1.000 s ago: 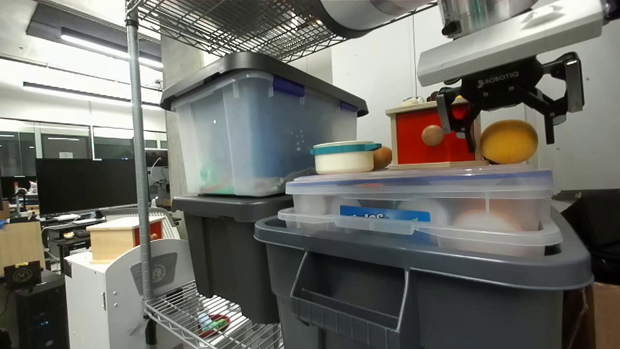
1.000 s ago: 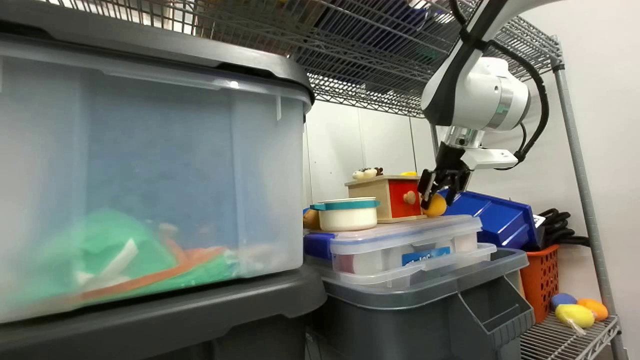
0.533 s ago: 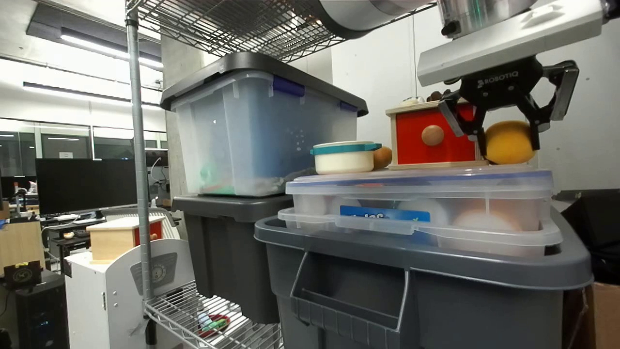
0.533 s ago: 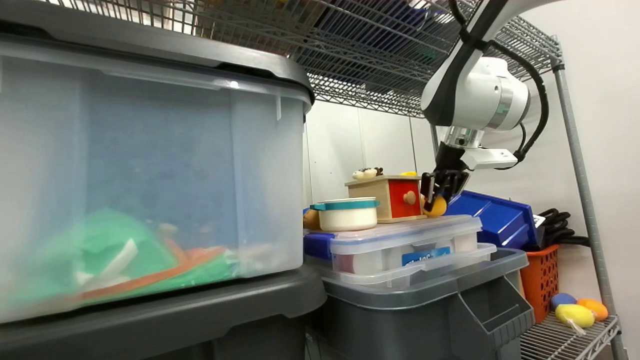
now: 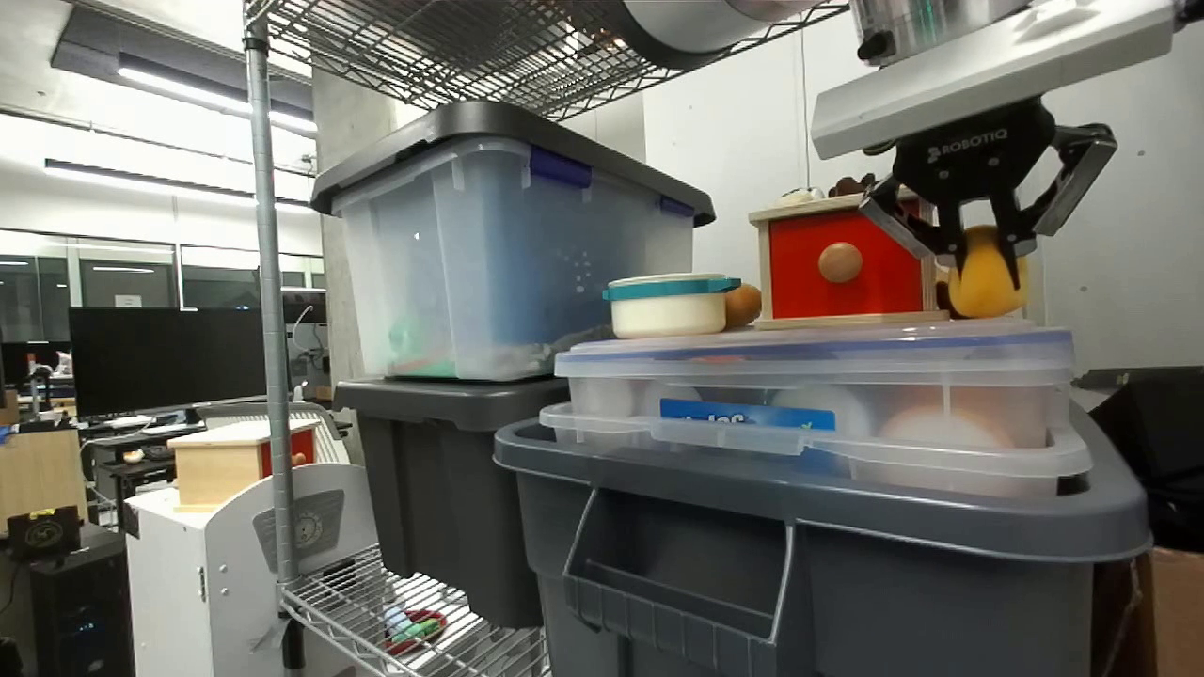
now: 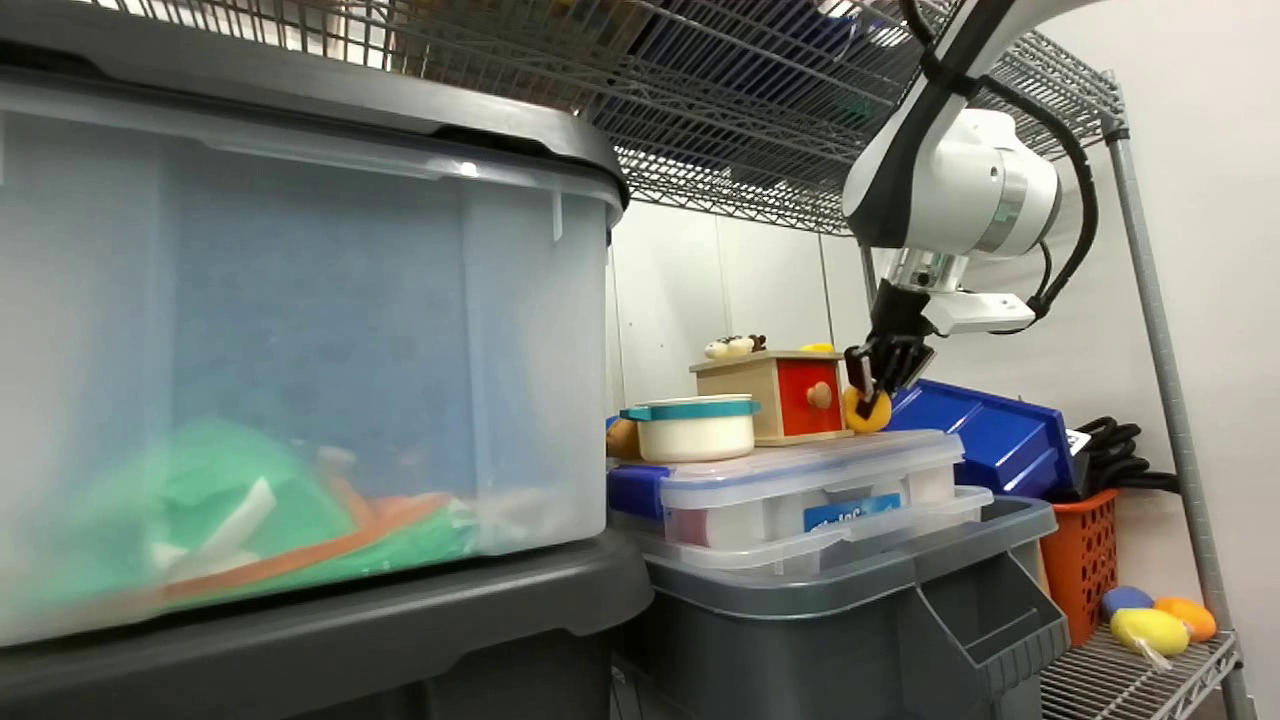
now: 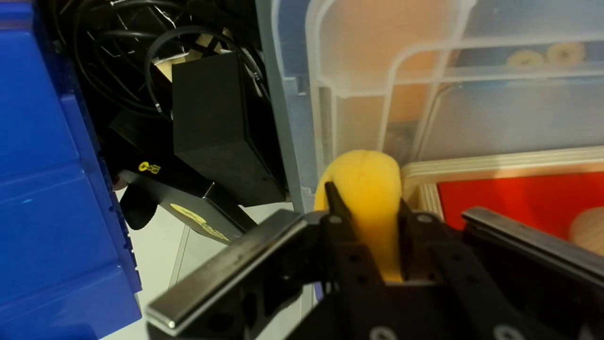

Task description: Pick up the bread plush toy and the yellow plush toy and put them on the left

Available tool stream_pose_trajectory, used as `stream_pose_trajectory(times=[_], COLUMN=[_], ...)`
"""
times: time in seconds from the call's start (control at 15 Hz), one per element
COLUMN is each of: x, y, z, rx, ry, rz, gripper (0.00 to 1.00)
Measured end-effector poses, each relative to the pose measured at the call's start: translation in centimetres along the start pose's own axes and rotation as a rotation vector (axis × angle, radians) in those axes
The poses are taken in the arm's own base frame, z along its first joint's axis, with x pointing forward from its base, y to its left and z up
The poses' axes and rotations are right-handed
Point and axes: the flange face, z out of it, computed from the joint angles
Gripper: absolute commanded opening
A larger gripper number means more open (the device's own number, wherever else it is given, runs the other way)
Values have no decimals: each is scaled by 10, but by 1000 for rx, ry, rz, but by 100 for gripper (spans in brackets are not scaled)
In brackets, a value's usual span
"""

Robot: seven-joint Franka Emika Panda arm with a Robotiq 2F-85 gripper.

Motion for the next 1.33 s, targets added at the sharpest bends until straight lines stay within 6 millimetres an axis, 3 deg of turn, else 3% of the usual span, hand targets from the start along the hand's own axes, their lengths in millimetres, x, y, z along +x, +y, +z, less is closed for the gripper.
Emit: stream_pose_trajectory(times=[0.53, 1.07, 1.33], x=[-18, -37, -42], y=[-9, -33, -55], z=[-33, -58, -69], rx=[-12, 15, 32], ry=[-21, -47, -51], rz=[55, 57, 38], gripper=[5, 5, 5])
